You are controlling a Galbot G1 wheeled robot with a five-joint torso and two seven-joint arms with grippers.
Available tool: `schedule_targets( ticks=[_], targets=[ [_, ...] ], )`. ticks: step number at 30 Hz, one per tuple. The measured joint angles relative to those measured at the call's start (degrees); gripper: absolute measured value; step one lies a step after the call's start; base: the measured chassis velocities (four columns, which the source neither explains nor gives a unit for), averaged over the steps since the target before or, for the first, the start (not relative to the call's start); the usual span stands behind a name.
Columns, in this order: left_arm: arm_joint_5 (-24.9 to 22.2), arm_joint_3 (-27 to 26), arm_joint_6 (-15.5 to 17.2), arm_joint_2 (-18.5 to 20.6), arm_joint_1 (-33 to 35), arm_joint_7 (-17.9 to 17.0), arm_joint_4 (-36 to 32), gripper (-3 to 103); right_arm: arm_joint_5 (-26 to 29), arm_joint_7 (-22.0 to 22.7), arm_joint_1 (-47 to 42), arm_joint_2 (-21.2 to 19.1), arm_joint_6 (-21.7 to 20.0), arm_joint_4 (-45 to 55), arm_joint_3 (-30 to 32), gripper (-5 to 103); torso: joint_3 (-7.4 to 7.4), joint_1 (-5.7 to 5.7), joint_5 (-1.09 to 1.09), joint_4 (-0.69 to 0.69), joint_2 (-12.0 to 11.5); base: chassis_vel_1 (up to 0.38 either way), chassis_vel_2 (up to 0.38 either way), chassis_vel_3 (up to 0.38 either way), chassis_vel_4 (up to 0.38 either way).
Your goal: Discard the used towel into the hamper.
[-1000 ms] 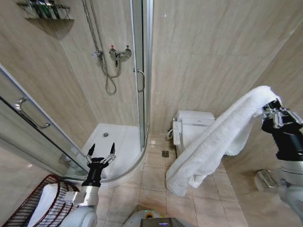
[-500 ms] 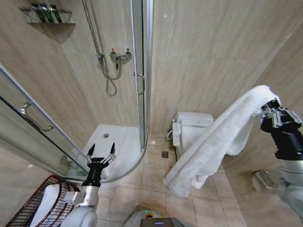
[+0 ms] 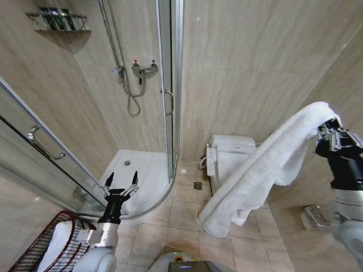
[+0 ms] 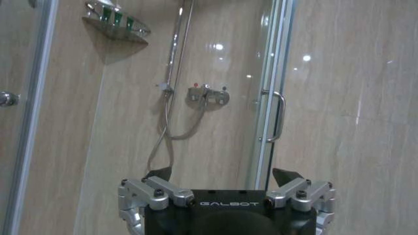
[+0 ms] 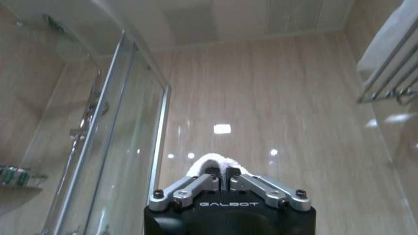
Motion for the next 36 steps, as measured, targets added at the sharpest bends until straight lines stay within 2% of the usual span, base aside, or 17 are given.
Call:
schedule_targets(
  ticks=[7,13,36],
  targets=[
    [0.0,0.0,0.0,0.0,0.0,0.0,0.0,100,0.4,0.0,-0.4,-0.5,0.9,0.0,0.6,4,-0.09,-0.09,0.01,0.0,-0.2,0.0,0.0,0.0,0.0],
    [0.0,0.0,0.0,0.0,0.0,0.0,0.0,100,-1.8,-0.5,1.8,-0.5,0.0,0.0,-1.8,4,-0.19,-0.17,0.01,0.01,-0.4,0.04,0.038,0.042,0.04],
    [0.0,0.0,0.0,0.0,0.0,0.0,0.0,100,-3.5,-3.0,2.5,-1.0,0.3,0.0,-3.4,4,-0.33,-0.3,0.01,0.02,-0.7,0.105,0.098,0.1,0.098]
  ],
)
